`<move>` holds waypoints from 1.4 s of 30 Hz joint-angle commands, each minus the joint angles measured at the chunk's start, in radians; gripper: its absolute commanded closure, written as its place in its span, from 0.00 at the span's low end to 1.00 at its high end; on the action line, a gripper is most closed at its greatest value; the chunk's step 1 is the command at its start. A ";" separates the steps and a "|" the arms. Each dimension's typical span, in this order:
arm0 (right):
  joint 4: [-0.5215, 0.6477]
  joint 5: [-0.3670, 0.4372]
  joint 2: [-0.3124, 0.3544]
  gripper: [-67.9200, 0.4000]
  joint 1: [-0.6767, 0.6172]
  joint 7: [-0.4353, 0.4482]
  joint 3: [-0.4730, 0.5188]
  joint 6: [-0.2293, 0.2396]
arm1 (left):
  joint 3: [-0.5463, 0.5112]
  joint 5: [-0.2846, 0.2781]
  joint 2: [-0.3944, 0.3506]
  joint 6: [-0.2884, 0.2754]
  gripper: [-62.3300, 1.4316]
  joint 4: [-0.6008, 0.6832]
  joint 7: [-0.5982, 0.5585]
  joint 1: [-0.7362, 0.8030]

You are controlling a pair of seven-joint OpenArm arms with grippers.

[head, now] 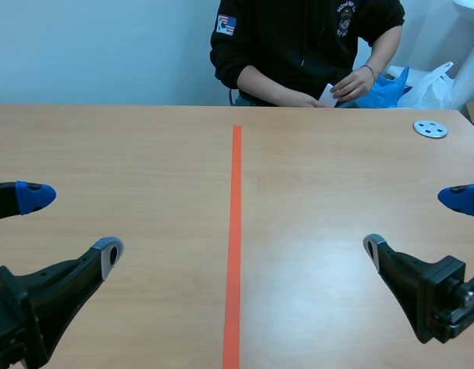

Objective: Sort the leaf by its shape. The table is split by an orange tape line. A compound leaf with several leaflets goes to the left side, a simple leaf with one blade goes to the right side. Return to the home posture when a red brick is placed on the table.

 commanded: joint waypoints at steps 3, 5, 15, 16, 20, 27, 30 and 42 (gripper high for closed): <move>0.018 0.014 0.000 0.00 0.009 0.015 0.006 -0.004 | 0.001 -0.006 0.005 -0.002 0.00 0.021 -0.011 0.000; 0.018 0.014 0.000 0.00 0.009 0.015 0.006 -0.004 | 0.001 -0.006 0.005 -0.002 0.00 0.021 -0.011 0.000; 0.018 0.014 0.000 0.00 0.009 0.015 0.006 -0.004 | 0.001 -0.006 0.005 -0.002 0.00 0.021 -0.011 0.000; 0.018 0.014 0.000 0.00 0.009 0.015 0.006 -0.004 | 0.001 -0.006 0.005 -0.002 0.00 0.021 -0.011 0.000; 0.018 0.014 0.000 0.00 0.009 0.015 0.006 -0.004 | 0.001 -0.006 0.005 -0.002 0.00 0.021 -0.011 0.000; 0.018 0.014 0.000 0.00 0.009 0.015 0.006 -0.004 | 0.001 -0.006 0.005 -0.002 0.00 0.021 -0.011 0.000; 0.018 0.014 0.000 0.00 0.009 0.015 0.006 -0.004 | 0.001 -0.006 0.005 -0.002 0.00 0.021 -0.011 0.000; 0.018 0.014 0.000 0.00 0.009 0.015 0.006 -0.004 | 0.001 -0.006 0.005 -0.002 0.00 0.021 0.028 0.000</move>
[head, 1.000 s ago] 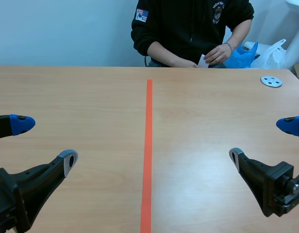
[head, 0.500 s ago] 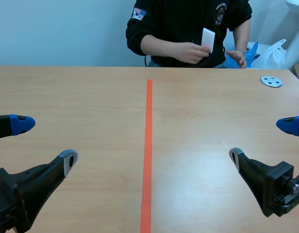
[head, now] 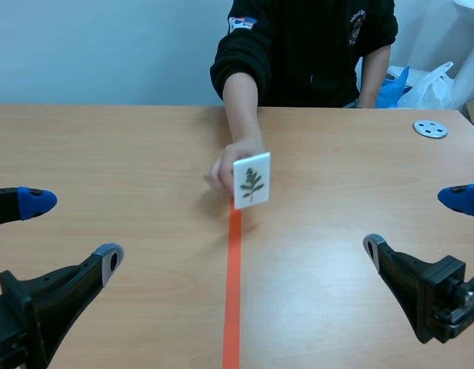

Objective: Sort the leaf by its shape. The table is split by an orange tape line. A compound leaf with several leaflets goes to the left side, a simple leaf with one blade goes to the right side. Return to the home posture when a red brick is placed on the table.

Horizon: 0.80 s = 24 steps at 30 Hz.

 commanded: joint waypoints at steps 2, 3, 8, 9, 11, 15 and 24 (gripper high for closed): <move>0.018 0.014 0.000 0.00 0.009 0.014 0.006 -0.004 | 0.001 -0.007 0.005 -0.002 0.00 0.021 -0.003 0.000; 0.018 0.014 0.000 0.00 0.009 0.014 0.006 -0.004 | 0.001 -0.007 0.005 -0.002 0.00 0.021 -0.003 0.000; 0.018 0.014 0.000 0.00 0.016 -0.004 0.006 -0.003 | 0.001 -0.007 0.005 -0.002 0.00 0.021 0.001 0.000; 0.018 0.014 0.000 0.00 0.022 -0.009 0.006 -0.003 | 0.001 -0.007 0.005 -0.002 0.00 0.021 0.001 0.000; 0.018 0.014 0.000 0.00 0.038 -0.021 0.006 -0.003 | 0.001 -0.007 0.005 -0.002 0.00 0.021 0.000 0.000; 0.018 0.014 0.000 0.00 0.076 -0.051 0.004 0.010 | 0.001 -0.007 0.005 -0.002 0.00 0.021 0.000 0.000; -0.077 -0.033 -0.006 0.00 0.217 -0.075 -0.131 0.011 | 0.001 -0.007 0.005 -0.002 0.00 0.021 0.000 0.000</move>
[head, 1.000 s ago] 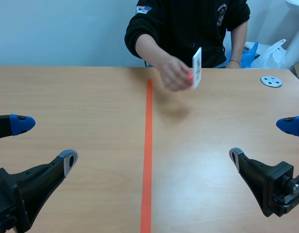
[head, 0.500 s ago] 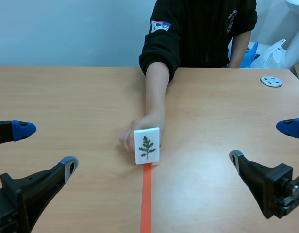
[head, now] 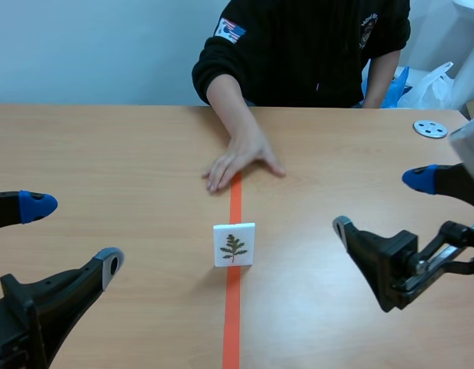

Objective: Sort the leaf by its shape. The table is split by an orange tape line. A compound leaf with several leaflets goes to the left side, a simple leaf with one blade goes to the right side. Return to the home posture when a red brick is placed on the table.

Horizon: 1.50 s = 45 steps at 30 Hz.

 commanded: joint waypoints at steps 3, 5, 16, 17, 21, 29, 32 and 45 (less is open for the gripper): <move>-0.091 -0.029 -0.024 0.00 0.097 0.009 -0.056 0.000 | 0.001 -0.006 0.005 -0.002 0.00 0.021 -0.014 0.000; -0.142 -0.050 -0.041 0.00 0.150 0.011 -0.092 0.001 | 0.001 -0.006 0.005 -0.002 0.00 0.021 -0.014 0.000; -0.457 -0.198 -0.149 0.00 0.423 0.091 -0.332 0.008 | 0.001 -0.006 0.005 -0.002 0.00 0.021 -0.014 0.000; -0.483 -0.202 -0.159 0.00 0.443 0.100 -0.353 0.008 | 0.001 -0.006 0.005 -0.002 0.00 0.021 -0.014 0.000; -0.574 -0.251 -0.205 0.00 0.511 0.121 -0.422 0.008 | 0.001 -0.006 0.005 -0.002 0.00 0.021 -0.014 0.000; -0.727 -0.330 -0.301 0.00 0.616 0.160 -0.510 -0.001 | 0.001 -0.006 0.005 -0.002 0.00 0.021 -0.014 0.000; -0.781 -0.348 -0.335 0.05 0.647 0.169 -0.534 -0.001 | 0.001 -0.006 0.005 -0.002 0.00 0.021 -0.014 0.000; -0.821 -0.381 -0.363 0.60 0.670 0.178 -0.574 -0.011 | 0.001 -0.006 0.005 -0.002 0.00 0.021 -0.014 0.000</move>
